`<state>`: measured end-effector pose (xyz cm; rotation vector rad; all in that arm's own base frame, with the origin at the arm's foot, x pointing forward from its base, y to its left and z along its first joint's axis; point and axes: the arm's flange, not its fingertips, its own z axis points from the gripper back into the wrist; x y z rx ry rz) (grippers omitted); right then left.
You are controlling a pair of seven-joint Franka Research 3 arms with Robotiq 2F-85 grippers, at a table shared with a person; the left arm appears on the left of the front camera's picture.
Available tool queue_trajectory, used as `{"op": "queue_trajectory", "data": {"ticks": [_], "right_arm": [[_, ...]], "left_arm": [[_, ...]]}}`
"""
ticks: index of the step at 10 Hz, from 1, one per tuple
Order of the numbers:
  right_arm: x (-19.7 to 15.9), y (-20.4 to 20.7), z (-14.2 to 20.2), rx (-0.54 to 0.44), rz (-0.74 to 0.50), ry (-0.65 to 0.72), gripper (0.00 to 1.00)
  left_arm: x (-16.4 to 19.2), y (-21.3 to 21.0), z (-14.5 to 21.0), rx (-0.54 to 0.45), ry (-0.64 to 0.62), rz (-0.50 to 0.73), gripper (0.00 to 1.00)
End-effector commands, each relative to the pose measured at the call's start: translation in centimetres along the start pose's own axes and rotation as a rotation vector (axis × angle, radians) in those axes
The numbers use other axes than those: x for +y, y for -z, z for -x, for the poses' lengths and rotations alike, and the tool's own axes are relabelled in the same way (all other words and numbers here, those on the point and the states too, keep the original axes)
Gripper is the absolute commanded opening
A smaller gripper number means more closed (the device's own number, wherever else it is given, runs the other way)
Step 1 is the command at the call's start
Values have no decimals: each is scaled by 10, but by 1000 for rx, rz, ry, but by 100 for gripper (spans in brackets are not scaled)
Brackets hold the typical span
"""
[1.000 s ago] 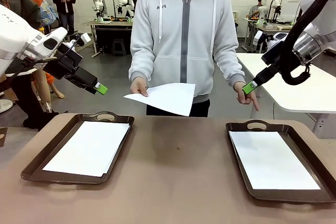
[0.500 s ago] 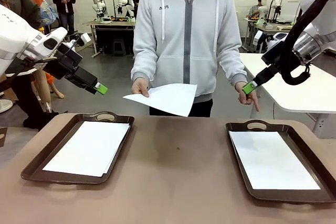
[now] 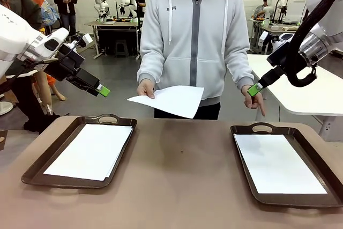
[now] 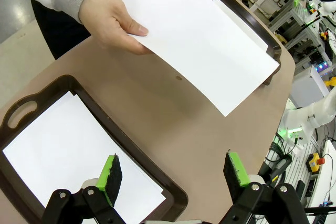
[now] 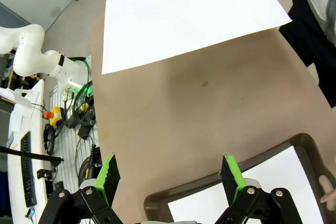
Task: Sort the A4 documents.
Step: Receive the A4 Paper.
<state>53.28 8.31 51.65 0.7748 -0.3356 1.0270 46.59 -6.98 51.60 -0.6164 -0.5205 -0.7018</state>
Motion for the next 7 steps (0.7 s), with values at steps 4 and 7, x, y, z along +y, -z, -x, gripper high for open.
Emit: {"op": "queue_trajectory", "data": {"ticks": [4,7], "right_arm": [[0,1,0,1,-3,-15,100],[0,1,0,1,-3,-15,100]], "left_arm": [[0,-1,0,-4,0,-4,100],[0,-1,0,-4,0,-4,100]]}}
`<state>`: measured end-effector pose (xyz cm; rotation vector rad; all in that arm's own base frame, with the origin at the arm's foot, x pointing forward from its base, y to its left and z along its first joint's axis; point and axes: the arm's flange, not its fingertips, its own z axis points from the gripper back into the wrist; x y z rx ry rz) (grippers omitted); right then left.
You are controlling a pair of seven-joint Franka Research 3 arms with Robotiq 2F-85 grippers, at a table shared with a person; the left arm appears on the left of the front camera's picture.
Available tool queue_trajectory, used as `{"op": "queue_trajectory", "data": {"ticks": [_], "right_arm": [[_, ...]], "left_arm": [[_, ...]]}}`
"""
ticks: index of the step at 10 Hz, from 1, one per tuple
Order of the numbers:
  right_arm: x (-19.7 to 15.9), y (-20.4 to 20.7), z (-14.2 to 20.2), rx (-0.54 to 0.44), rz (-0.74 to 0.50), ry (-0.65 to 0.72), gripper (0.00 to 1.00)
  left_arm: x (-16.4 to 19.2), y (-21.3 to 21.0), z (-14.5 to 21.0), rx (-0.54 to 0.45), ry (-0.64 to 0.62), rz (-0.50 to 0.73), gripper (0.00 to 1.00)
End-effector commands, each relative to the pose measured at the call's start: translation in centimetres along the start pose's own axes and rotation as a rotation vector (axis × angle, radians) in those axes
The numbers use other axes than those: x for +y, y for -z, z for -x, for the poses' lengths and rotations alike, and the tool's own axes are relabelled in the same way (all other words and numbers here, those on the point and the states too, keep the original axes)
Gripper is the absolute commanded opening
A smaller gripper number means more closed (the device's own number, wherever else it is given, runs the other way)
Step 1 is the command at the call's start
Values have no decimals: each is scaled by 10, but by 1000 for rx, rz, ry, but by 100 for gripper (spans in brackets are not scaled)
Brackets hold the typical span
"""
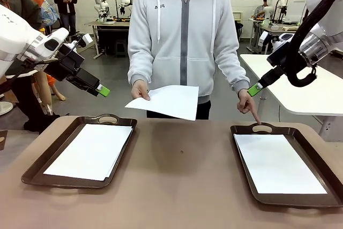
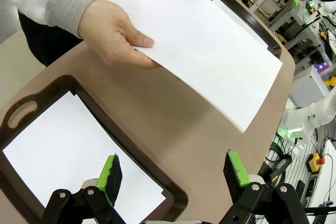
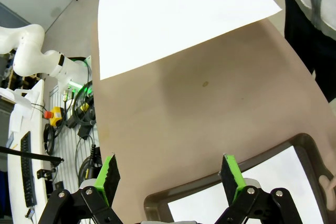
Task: Sort the A4 documents.
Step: Receive the A4 Paper.
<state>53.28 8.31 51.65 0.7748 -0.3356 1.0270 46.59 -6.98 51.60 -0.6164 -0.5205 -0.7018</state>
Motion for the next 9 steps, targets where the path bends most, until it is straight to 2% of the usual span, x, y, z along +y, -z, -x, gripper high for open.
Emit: {"op": "queue_trajectory", "data": {"ticks": [1,2,5,7,9], "right_arm": [[0,1,0,1,-3,-15,100],[0,0,0,0,0,0,100],[-37,33,-5,-227,-141,165,100],[-53,64,-6,-338,-152,265,100],[-63,82,-4,-471,-220,376,100]], "left_arm": [[0,-1,0,-4,0,-4,100],[0,-1,0,-4,0,-4,100],[0,-1,0,-4,0,-4,100],[0,-1,0,-4,0,-4,100],[0,-1,0,-4,0,-4,100]]}}
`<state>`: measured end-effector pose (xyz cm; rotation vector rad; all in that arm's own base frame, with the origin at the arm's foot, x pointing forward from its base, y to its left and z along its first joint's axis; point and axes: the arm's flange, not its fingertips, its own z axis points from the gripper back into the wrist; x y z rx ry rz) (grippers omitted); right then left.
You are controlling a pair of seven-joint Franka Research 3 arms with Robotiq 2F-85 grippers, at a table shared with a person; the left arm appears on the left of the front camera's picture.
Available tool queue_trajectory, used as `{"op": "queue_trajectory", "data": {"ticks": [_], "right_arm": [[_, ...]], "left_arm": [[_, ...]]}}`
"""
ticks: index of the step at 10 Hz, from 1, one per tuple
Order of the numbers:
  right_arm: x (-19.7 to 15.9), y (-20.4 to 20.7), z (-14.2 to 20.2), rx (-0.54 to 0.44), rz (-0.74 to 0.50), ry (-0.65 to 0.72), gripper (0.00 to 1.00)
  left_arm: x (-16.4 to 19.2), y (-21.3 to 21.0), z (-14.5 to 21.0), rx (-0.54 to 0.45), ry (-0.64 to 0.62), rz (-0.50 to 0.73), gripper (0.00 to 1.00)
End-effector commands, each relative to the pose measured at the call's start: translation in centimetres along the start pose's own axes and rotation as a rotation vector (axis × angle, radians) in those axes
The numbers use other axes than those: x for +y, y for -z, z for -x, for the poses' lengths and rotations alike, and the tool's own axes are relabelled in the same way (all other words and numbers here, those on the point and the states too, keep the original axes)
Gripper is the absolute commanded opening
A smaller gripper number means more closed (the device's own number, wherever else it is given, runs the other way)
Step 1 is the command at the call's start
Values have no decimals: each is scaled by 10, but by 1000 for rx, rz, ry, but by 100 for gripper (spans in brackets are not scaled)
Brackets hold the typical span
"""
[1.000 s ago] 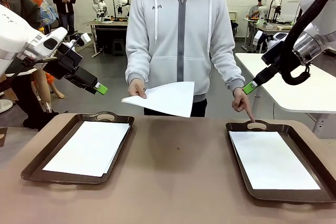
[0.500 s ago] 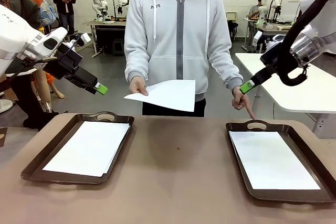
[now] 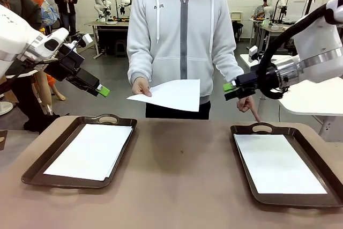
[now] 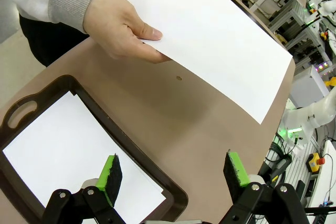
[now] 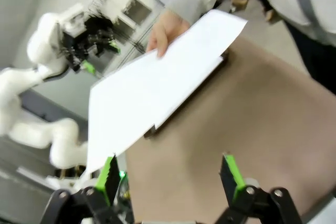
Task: Sort the A4 documents.
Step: Receive the A4 Paper.
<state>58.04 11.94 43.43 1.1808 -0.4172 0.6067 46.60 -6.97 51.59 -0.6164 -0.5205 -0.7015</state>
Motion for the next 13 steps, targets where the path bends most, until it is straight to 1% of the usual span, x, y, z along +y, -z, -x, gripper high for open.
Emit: {"op": "queue_trajectory", "data": {"ticks": [1,2,3,7,11,13], "right_arm": [[-4,12,2,-153,-69,108,100],[-12,22,8,-230,-92,185,100],[-18,32,11,-262,-115,239,100],[-15,60,23,-257,-149,353,100],[-11,90,14,-246,-241,424,100],[-16,102,10,-239,-267,471,100]], "left_arm": [[0,-1,0,-4,0,-4,100],[0,-1,0,-4,0,-4,100],[0,-1,0,-4,0,-4,100],[0,-1,0,-4,0,-4,100],[0,-1,0,-4,0,-4,100],[0,-1,0,-4,0,-4,100]]}}
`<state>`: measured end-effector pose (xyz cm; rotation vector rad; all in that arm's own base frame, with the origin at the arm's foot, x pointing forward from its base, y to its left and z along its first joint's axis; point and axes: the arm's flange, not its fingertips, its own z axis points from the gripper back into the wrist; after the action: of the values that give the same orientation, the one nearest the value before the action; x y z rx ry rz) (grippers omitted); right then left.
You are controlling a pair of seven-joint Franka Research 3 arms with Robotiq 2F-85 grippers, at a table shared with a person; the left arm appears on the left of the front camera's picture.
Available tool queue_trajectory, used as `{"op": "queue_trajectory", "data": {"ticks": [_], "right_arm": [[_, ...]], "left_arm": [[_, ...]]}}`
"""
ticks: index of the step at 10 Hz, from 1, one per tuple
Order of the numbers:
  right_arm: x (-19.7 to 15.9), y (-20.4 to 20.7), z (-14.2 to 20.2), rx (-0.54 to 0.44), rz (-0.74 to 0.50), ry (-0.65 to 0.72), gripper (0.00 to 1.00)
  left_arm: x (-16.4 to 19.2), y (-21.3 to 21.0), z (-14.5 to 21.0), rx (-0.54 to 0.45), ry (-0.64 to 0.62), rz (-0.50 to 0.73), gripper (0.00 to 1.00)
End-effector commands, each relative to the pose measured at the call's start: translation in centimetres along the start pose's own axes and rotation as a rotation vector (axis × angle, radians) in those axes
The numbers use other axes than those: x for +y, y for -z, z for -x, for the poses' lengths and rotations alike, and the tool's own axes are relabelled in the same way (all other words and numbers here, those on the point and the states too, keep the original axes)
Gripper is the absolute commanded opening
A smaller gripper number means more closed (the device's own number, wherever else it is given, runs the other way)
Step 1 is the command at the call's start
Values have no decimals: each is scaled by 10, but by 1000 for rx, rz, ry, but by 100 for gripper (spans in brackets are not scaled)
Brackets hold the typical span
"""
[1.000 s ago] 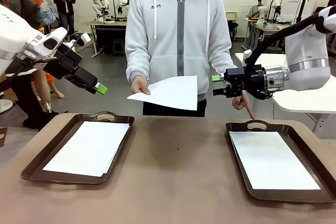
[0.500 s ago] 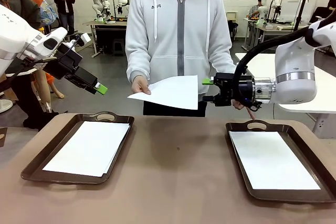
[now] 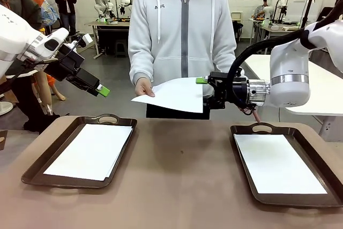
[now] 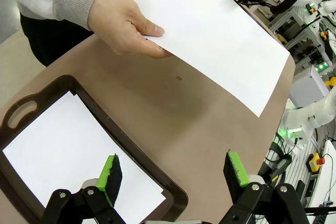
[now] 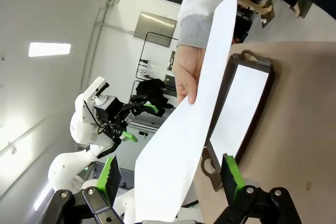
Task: Sort the A4 documents.
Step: Receive the A4 Paper.
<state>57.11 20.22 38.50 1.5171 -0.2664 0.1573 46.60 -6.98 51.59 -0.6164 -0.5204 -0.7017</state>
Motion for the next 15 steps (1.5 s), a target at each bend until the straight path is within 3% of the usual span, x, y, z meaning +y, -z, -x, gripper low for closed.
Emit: {"op": "queue_trajectory", "data": {"ticks": [1,5,9,10,11,12,13,14,15], "right_arm": [[-7,11,-10,-18,-51,75,100],[-12,11,-16,-17,-108,138,100],[-11,16,-14,69,-133,142,97],[-12,16,-14,81,-127,133,84],[-12,16,-14,88,-126,136,80],[-12,16,-14,91,-124,143,66],[-12,16,-14,92,-121,144,62],[-13,16,-14,90,-120,148,48],[-14,16,-14,91,-119,153,43]], "left_arm": [[0,-1,0,-4,0,-4,100],[0,-1,0,-4,0,-4,100],[0,-1,0,-4,0,-4,100],[0,-1,0,-4,0,-4,100],[0,-1,0,-4,0,-4,100],[0,-1,0,-4,0,-4,100],[0,-1,0,-4,0,-4,100],[0,-1,0,-4,0,-4,100],[0,-1,0,-4,0,-4,100]]}}
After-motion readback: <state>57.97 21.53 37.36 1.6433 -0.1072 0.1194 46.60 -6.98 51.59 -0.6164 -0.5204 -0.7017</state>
